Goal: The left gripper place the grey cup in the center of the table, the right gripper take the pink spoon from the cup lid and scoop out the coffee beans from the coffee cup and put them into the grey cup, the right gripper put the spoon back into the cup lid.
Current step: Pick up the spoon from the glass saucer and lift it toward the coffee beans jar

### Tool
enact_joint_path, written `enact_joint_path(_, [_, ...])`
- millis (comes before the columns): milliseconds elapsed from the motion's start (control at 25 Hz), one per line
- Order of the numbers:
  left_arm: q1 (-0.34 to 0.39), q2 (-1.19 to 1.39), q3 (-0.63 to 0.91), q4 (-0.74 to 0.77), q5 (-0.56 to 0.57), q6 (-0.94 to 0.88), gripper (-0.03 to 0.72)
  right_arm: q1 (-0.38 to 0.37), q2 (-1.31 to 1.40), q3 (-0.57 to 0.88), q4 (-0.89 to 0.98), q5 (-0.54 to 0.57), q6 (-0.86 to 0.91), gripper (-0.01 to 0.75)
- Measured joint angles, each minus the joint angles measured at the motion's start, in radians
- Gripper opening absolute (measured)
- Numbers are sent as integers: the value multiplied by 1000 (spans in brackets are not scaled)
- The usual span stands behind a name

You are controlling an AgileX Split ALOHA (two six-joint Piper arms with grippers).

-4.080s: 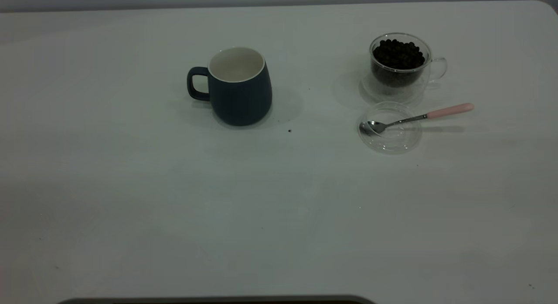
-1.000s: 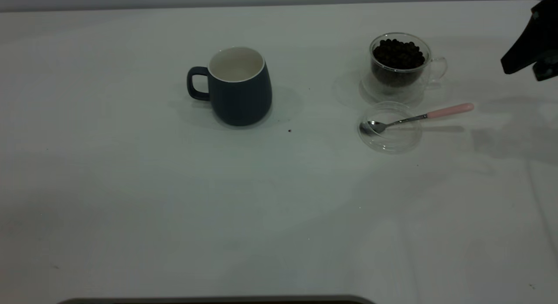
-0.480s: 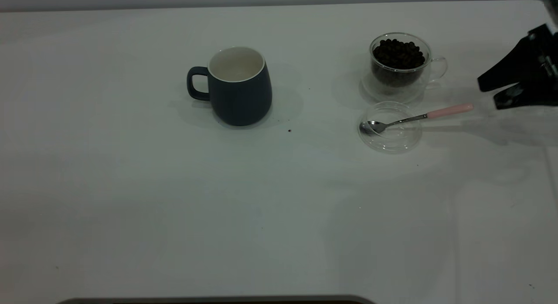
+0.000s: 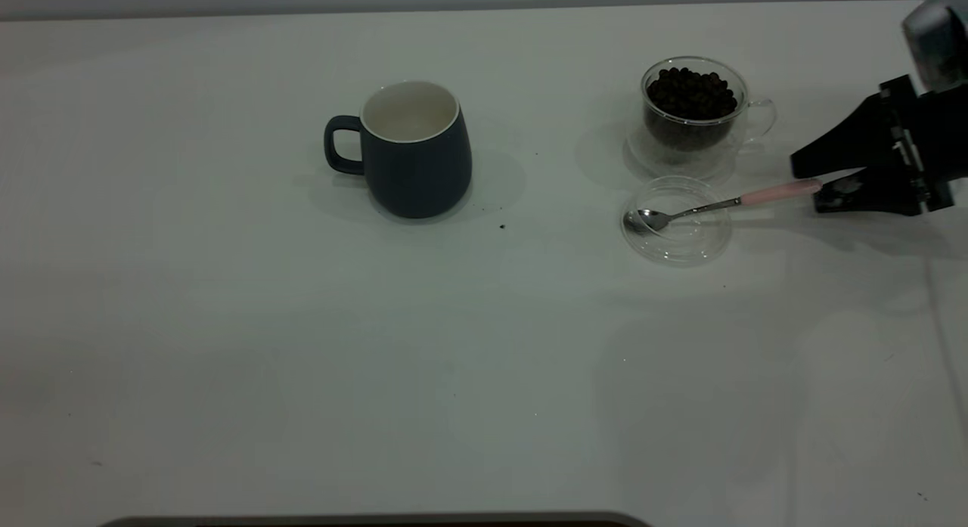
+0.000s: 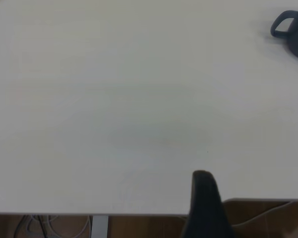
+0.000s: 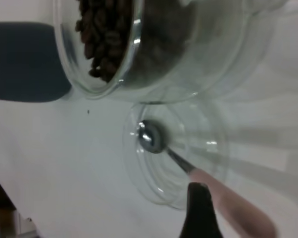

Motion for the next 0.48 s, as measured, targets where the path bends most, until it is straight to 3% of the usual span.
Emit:
enact_joint_path(320, [0,0,0,0,0,0,567,60,23,-2,27,-5,-18,585])
enact_joint_path(480, [0,0,0,0,0,1,567,68,25,-2,33,-8,-26,530])
